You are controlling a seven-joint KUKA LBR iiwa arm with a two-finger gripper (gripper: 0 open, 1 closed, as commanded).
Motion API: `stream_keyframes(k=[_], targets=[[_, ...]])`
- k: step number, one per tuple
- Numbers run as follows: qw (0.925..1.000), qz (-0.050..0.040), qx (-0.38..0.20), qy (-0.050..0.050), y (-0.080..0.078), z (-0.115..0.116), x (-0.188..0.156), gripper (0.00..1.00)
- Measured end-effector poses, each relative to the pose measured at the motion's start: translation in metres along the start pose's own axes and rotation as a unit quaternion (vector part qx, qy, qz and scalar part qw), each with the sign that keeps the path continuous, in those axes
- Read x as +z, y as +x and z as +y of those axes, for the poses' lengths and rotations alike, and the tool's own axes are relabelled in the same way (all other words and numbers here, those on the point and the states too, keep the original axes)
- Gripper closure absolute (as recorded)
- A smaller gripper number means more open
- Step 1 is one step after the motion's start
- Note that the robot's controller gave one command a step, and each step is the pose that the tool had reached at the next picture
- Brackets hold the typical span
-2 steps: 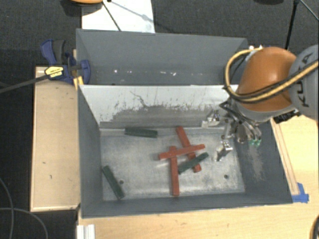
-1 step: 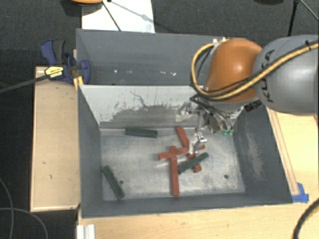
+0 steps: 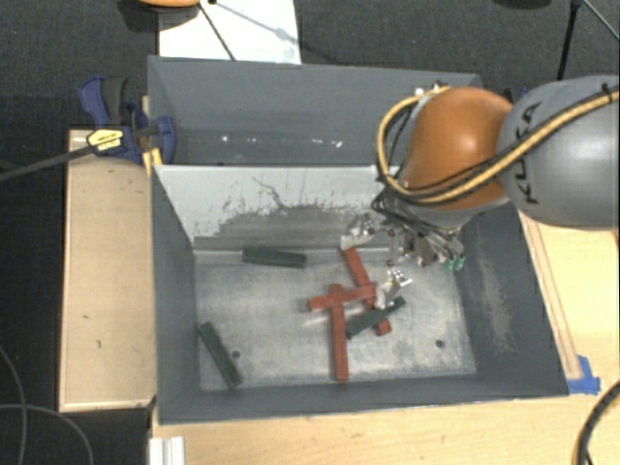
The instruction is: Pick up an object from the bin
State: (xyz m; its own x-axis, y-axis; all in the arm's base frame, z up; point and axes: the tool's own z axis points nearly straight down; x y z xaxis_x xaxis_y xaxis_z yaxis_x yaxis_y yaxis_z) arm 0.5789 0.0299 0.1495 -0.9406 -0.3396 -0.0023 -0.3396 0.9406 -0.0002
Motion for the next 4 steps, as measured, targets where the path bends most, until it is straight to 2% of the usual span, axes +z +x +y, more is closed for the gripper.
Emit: stream_keyframes(k=[1,2,4], targets=[[0.9977,0.0004,-0.068,-0.002,0.0118,0.0107,0.0622,0.0],[0.9975,-0.0082,-0.07,0.0,0.0105,0.0112,0.0664,1.0],[0.9975,-0.0058,-0.07,0.0,0.0115,0.0113,0.0645,1.0]])
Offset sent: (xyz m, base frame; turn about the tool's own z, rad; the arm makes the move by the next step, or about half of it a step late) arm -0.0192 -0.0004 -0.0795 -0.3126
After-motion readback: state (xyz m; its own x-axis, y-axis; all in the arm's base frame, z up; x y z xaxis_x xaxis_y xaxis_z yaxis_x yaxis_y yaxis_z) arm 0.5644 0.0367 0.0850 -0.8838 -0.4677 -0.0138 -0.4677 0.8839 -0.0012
